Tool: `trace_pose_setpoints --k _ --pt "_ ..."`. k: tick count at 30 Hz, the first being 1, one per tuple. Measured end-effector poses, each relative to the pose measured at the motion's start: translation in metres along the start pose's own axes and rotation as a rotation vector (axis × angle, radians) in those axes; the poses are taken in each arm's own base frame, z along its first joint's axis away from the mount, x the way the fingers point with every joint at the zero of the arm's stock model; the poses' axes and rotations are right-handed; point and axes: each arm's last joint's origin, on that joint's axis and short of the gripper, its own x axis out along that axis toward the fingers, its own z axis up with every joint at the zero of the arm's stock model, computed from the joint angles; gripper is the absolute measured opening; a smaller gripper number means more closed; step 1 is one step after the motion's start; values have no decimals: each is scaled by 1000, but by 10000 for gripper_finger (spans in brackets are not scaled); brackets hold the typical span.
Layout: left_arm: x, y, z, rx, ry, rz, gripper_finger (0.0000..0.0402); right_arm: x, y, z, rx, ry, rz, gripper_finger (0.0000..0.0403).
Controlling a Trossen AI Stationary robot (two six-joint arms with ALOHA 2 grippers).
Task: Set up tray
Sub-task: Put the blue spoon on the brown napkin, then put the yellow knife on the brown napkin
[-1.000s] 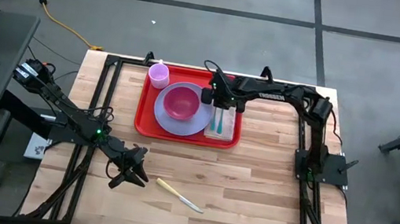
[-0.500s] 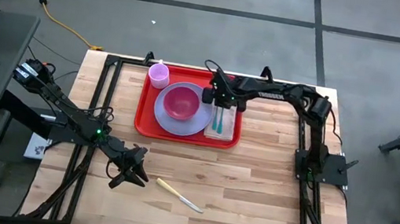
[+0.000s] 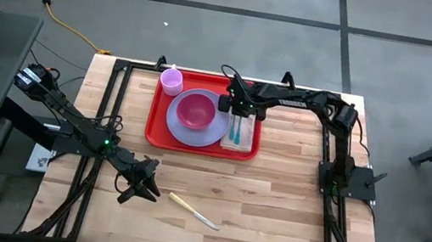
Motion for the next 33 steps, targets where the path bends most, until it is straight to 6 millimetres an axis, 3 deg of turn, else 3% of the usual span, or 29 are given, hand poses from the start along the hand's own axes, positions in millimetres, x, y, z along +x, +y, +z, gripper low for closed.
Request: trace_pose_setpoints --k 24,29,33 --pt "0 0 0 0 0 0 138 -1 2 0 -1 34 39 13" --pt "0 0 0 0 -3 -2 138 -12 4 0 -43 66 71 8" --pt "0 0 0 0 -5 -4 138 -32 4 -1 -71 47 59 1"
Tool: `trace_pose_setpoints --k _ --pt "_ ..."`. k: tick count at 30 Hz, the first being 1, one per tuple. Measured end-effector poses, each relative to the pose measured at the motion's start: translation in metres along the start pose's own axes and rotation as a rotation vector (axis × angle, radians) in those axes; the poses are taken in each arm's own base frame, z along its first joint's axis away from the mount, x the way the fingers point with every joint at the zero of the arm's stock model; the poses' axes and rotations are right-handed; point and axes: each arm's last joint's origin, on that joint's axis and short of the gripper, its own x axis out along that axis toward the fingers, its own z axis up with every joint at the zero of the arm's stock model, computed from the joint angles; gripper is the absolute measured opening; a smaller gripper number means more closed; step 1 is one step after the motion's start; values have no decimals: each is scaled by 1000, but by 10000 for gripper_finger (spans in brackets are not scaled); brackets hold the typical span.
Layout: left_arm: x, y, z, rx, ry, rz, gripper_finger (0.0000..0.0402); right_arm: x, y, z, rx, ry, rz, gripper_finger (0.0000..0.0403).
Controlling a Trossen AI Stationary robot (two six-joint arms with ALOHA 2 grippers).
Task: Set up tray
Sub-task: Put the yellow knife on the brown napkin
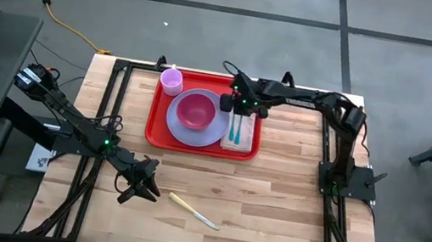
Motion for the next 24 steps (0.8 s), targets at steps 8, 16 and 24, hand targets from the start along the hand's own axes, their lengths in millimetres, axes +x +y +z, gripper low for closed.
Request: trace_pose_setpoints --k 8,16,24 --pt "0 0 0 0 -2 -2 138 -51 11 -22 -66 -60 10 2" --pt "0 0 0 -1 -2 -2 138 -90 33 -66 -160 -129 98 1" --pt "0 0 0 -3 -1 -4 138 -107 50 -120 -213 -107 169 3"
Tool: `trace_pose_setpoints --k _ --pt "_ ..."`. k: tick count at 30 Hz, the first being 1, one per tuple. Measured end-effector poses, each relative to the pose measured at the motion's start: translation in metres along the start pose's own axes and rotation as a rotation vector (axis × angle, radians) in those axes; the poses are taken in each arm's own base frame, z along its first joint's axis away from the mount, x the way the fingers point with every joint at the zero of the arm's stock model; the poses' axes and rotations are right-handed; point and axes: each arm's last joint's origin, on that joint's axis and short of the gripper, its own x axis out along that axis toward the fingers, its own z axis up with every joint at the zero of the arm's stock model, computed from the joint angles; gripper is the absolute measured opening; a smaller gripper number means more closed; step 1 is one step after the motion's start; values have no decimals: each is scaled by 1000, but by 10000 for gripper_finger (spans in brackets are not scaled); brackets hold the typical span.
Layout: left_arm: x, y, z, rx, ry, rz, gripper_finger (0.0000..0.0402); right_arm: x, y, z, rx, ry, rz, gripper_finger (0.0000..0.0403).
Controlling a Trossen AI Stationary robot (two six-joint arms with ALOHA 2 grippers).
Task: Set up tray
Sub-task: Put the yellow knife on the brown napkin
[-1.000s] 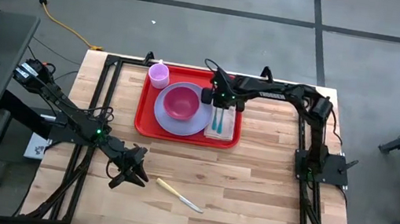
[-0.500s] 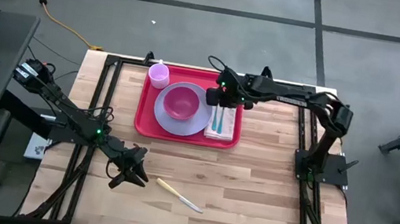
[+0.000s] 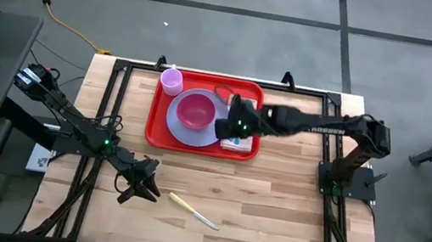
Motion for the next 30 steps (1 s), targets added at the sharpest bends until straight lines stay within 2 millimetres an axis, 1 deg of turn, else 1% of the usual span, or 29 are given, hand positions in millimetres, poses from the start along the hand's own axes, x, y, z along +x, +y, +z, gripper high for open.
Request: trace_pose_setpoints --k 4,11,15,19,27,30 --pt "0 0 0 0 -1 -1 138 -4 10 -22 -21 29 26 2" --pt "0 0 0 -8 6 -12 138 -11 22 -51 -60 55 52 1" --pt "0 0 0 -56 4 -8 138 -16 27 -67 -101 38 58 4" --pt "0 0 -1 -89 15 -11 138 -20 31 -82 -133 40 69 2" --pt "0 -1 -1 -95 42 -47 138 -30 37 -109 -125 16 83 6" --pt "2 -5 5 -66 50 -42 138 -34 38 -117 -119 -27 82 4"
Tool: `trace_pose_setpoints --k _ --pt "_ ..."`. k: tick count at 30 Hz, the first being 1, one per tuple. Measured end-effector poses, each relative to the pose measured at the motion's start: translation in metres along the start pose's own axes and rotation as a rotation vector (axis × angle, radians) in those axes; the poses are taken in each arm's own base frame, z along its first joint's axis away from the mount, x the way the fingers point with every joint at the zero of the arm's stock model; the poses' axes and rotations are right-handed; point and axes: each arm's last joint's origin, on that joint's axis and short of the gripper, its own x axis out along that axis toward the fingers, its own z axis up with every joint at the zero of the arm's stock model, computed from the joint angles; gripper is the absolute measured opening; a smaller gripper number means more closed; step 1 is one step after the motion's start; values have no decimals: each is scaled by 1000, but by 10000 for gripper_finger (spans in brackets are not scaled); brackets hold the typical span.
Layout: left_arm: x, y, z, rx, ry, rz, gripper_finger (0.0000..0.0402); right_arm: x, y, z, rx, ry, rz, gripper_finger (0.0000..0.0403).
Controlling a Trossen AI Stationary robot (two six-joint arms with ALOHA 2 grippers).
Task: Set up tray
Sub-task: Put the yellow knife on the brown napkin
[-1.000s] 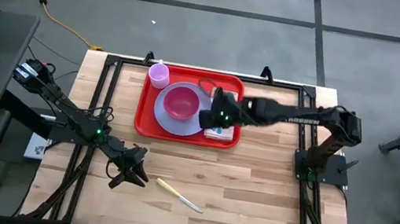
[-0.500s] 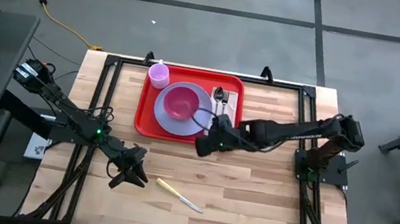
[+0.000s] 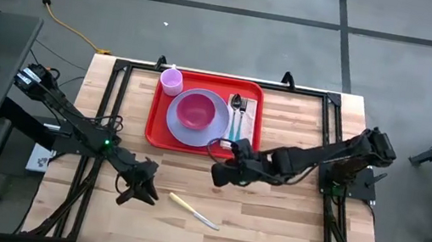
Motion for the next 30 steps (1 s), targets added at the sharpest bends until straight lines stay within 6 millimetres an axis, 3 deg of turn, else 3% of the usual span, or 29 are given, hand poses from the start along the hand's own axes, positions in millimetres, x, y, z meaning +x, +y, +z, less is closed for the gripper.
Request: trace_pose_setpoints --k 12,24,30 --pt "-5 -31 46 231 230 293 138 -15 2 -30 6 -135 -46 2" --pt "2 -23 43 293 312 354 138 -33 9 -62 5 -201 15 2" --pt "21 -15 63 334 355 317 138 -36 14 -65 16 -229 63 4"
